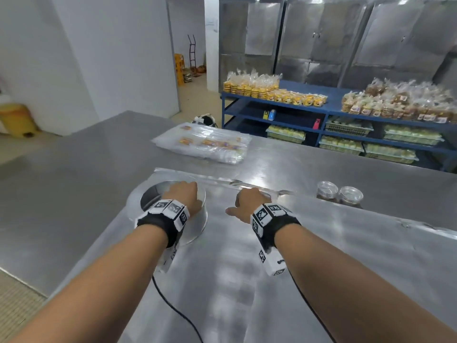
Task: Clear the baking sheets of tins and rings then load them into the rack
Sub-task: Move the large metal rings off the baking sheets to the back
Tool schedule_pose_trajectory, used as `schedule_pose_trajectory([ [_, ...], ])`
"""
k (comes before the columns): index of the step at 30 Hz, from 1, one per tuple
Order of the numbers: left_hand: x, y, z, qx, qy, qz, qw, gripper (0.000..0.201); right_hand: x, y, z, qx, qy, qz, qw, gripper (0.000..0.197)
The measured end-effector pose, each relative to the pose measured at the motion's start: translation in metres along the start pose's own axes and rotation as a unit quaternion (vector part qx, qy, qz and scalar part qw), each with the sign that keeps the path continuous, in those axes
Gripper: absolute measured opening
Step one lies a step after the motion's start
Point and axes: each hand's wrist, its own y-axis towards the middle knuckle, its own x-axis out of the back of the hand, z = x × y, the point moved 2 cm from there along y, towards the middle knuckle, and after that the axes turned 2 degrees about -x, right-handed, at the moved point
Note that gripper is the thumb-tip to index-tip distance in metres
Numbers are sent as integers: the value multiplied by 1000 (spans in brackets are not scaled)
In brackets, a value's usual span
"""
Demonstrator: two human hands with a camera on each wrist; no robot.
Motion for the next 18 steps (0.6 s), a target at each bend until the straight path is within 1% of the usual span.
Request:
schedule_pose_trajectory([
  [4, -9, 24, 80, 86, -13, 16, 996, 50, -29, 46, 51, 3, 24, 20, 1000, 39],
  [6, -20, 35, 115, 125, -5, 11, 992, 53, -44, 67, 69, -8, 26, 27, 999, 36],
  [9, -40, 48, 155, 191, -14, 20, 981, 59, -67, 94, 88, -49, 48, 21, 997, 43],
  [11, -54, 56, 175, 228, -27, 34, 973, 68, -80, 111, 96, -70, 74, 15, 995, 39],
  [12, -60, 60, 182, 237, -29, 41, 970, 68, -86, 118, 98, -78, 85, 13, 993, 37],
  [13, -64, 64, 188, 237, -35, 48, 970, 63, -91, 124, 100, -88, 95, 12, 992, 39],
  [16, -69, 71, 194, 216, -72, 46, 973, 35, -102, 137, 102, -138, 125, -11, 982, 56],
  [18, -65, 73, 194, 214, -90, 40, 972, 30, -104, 141, 103, -163, 136, -24, 977, 60],
])
